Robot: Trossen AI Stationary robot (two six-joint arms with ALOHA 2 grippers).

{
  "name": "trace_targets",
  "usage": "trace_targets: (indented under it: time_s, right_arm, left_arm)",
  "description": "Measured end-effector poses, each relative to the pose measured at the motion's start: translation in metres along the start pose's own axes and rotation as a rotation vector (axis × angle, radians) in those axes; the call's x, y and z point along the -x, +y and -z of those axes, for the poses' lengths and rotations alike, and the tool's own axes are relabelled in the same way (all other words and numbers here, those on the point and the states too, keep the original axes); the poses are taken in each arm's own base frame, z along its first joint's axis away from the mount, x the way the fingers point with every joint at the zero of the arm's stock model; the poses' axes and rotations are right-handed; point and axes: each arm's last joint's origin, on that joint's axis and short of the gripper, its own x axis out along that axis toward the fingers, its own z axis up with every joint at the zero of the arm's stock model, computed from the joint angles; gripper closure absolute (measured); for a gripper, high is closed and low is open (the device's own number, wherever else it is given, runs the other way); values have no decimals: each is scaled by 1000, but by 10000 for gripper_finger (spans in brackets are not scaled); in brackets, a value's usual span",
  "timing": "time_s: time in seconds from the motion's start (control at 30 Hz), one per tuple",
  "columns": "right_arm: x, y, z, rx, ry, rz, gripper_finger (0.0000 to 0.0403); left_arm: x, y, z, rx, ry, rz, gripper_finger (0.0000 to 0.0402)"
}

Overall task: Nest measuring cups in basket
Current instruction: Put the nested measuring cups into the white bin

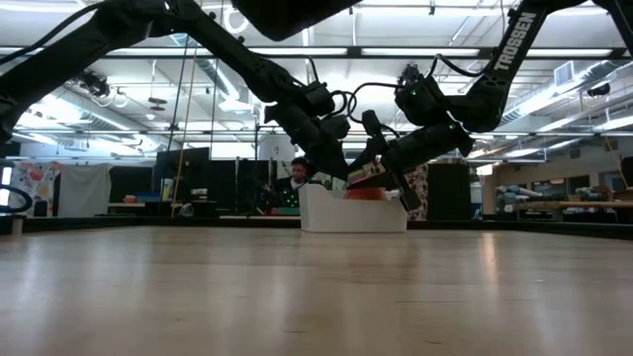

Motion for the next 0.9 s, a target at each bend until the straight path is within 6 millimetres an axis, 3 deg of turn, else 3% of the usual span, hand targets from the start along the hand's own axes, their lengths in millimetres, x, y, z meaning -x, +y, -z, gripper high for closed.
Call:
trace_targets:
  time_s: [0.37, 0.6, 0.9]
  right_arm:
    - [0, 0, 0, 3, 0, 0, 286]
    - [0, 0, 0, 6, 0, 0, 286]
    - [0, 0, 0, 7, 0, 0, 286]
  left_arm:
    - [4, 8, 5, 0, 50, -99, 365]
    - [8, 13, 7, -44, 59, -89, 383]
    - [0, -3, 1, -155, 21, -26, 393]
